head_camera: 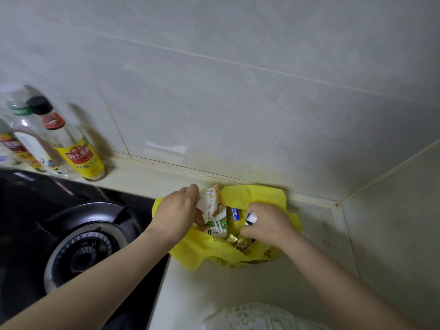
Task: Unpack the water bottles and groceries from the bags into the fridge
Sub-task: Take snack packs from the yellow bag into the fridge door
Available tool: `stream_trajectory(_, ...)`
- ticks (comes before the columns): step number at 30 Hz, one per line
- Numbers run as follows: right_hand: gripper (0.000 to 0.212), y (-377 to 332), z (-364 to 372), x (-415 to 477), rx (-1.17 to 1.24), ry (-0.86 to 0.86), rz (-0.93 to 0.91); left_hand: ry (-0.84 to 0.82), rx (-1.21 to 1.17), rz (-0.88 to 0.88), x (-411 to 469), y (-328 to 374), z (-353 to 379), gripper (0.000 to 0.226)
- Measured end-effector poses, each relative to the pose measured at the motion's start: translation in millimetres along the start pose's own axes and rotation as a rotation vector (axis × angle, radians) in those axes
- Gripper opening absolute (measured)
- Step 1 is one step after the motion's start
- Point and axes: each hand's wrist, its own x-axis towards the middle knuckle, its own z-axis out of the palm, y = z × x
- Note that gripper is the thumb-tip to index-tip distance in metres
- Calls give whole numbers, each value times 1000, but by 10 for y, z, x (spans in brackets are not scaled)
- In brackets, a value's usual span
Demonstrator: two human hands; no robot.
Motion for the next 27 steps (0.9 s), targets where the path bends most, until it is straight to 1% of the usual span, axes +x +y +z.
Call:
stream_trajectory(2,28,-14,5,92,64,-43,42,-4,-2,-4,-2,5,-1,17)
stream_trajectory(5,32,-41,12,191,117,-120,28,-5,6,-3,3,-9,-9,18)
stream_trajectory(8,49,-99,-27,258,55,-163,-46,4,7,-3,8,-40,-22,18)
stream_trajectory(11,68,-147,-106,321,-26,-112,-91,17,-2,-5,8,-71,-25,18)
stream_trajectory(12,71,-151,-130,350,-61,-98,-104,19,-4,-4,8,-79,-20,19)
stream_trajectory(15,66,-120,-150,439,-111,-66,-118,19,-8,5,11,-73,-10,20)
stream_trajectory(19,37,-69,-97,475,-49,-33,-115,9,-26,6,1,-65,9,23)
stream_trajectory(21,28,-62,-47,462,-64,-24,-145,7,-34,-1,-1,-68,12,24)
stream_trajectory(24,27,-52,16,470,-83,-6,-167,9,-32,0,4,-76,6,23)
stream_trajectory(27,41,-35,46,514,-139,-40,-175,12,-31,-3,12,-85,-11,22)
